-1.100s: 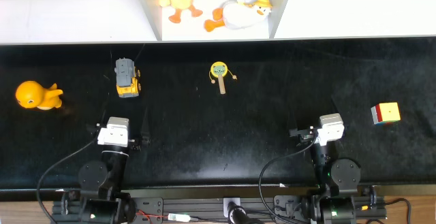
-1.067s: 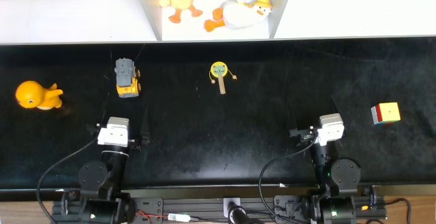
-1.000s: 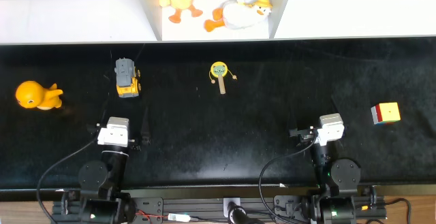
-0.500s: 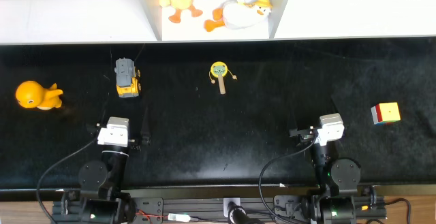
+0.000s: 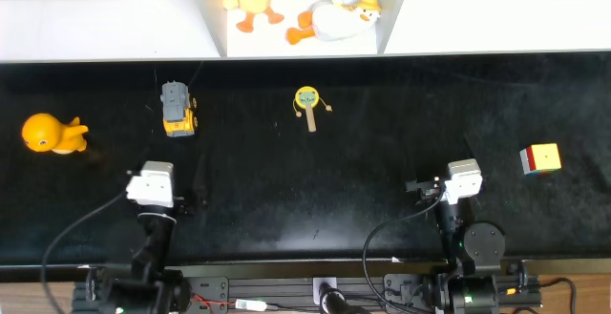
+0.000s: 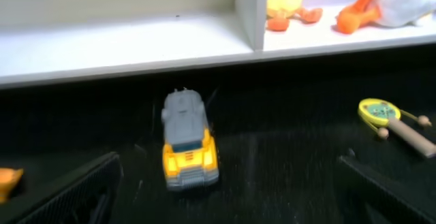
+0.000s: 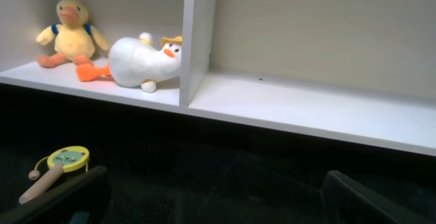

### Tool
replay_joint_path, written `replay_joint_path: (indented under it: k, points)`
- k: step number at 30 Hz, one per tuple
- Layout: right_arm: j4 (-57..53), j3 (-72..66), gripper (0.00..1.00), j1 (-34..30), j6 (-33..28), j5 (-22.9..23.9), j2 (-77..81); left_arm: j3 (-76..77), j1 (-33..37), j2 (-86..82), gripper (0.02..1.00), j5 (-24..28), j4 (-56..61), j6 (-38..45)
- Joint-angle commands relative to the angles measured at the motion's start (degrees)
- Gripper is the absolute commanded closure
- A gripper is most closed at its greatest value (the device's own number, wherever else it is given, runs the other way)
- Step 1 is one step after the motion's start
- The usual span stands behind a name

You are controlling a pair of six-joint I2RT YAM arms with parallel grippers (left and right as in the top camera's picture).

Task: Store Toys

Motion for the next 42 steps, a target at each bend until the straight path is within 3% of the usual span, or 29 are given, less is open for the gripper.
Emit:
replay_joint_path:
  k: [1,5,9,14,20,22,27,32,37,42]
  points:
    - [0.3,-0.7,0.003,-0.2,0.4,0.1,-0.5,14.3,2.7,7.9,0.025,-5.0,-8.4,-3.8]
    - [0.3,-0.7,0.005,-0.2,0.4,0.1,-0.5,27.6,8.3,20.0,0.025,-3.5,-20.3,-3.1]
    - [0.3,-0.7,0.005,-0.2,0.4,0.1,-0.5,37.4,15.5,31.8,0.025,1.1,-27.2,3.0]
    - [0.3,-0.7,0.005,-0.2,0.4,0.1,-0.5,43.1,26.1,42.0,0.025,8.7,-25.4,11.7]
    - [0.3,-0.7,0.003,-0.2,0.4,0.1,-0.5,43.3,41.7,48.6,0.025,22.7,-20.5,17.4]
    - [0.3,-0.7,0.005,-0.2,0.4,0.1,-0.5,43.3,46.1,50.2,0.025,24.9,-20.2,19.9]
    - [0.3,-0.7,0.005,-0.2,0.4,0.1,-0.5,43.3,55.4,52.3,0.023,24.9,-19.7,25.8]
    - [0.3,-0.7,0.005,-0.2,0.4,0.1,-0.5,43.3,63.2,52.4,0.023,25.2,-20.3,25.2]
    - [0.3,-0.7,0.005,-0.2,0.4,0.1,-0.5,43.1,64.1,54.9,0.023,25.4,-19.2,25.2]
    - [0.3,-0.7,0.005,-0.2,0.4,0.1,-0.5,43.0,60.4,61.5,0.023,25.3,-12.5,26.6]
